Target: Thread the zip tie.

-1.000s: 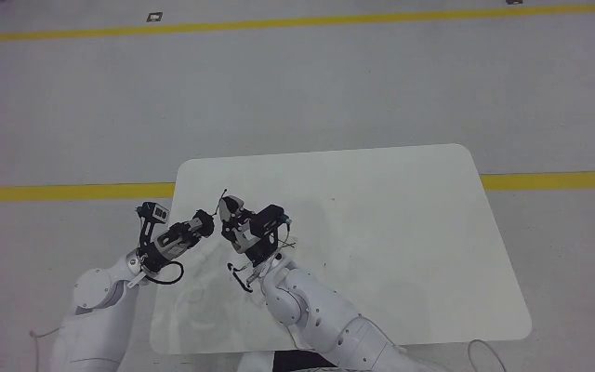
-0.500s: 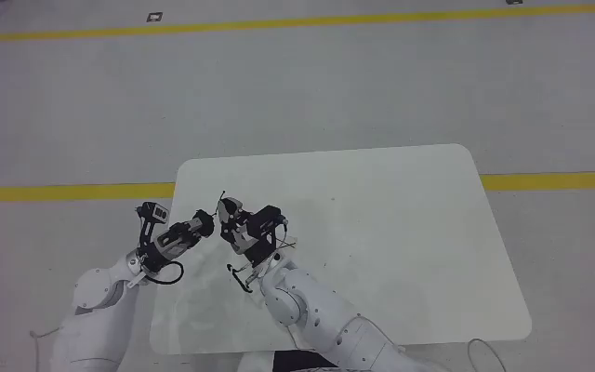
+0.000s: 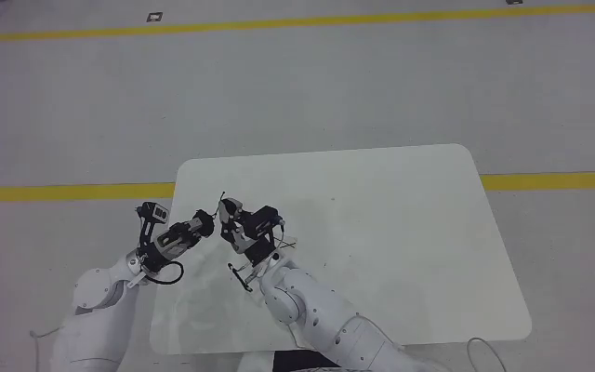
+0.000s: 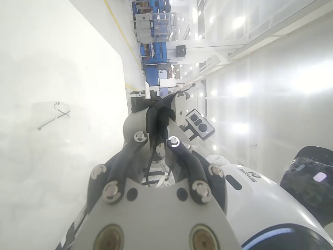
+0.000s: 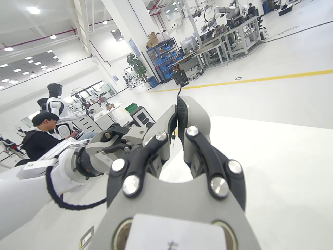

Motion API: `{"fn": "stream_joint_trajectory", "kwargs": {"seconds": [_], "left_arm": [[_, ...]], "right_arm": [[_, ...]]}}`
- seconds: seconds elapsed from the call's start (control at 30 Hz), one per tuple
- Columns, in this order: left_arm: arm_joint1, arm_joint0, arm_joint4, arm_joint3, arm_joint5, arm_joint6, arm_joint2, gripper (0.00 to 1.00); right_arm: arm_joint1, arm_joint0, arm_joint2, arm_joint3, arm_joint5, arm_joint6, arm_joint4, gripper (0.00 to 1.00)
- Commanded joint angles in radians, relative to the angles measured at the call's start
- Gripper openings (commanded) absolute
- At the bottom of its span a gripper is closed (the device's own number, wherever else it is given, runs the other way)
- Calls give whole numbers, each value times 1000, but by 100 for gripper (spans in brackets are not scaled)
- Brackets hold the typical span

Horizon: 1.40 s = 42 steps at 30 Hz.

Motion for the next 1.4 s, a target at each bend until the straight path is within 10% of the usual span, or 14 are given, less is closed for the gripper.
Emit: {"fn": "stream_joint_trajectory", "kwargs": {"seconds": [0.0,1.37], "left_arm": [[0,0,0,0,0,0,0,0],[0,0,0,0,0,0,0,0]], "right_arm": [[0,0,0,2,0,-2,-1,0],[6,-11,-6,6,-6,-4,-52,0]]}}
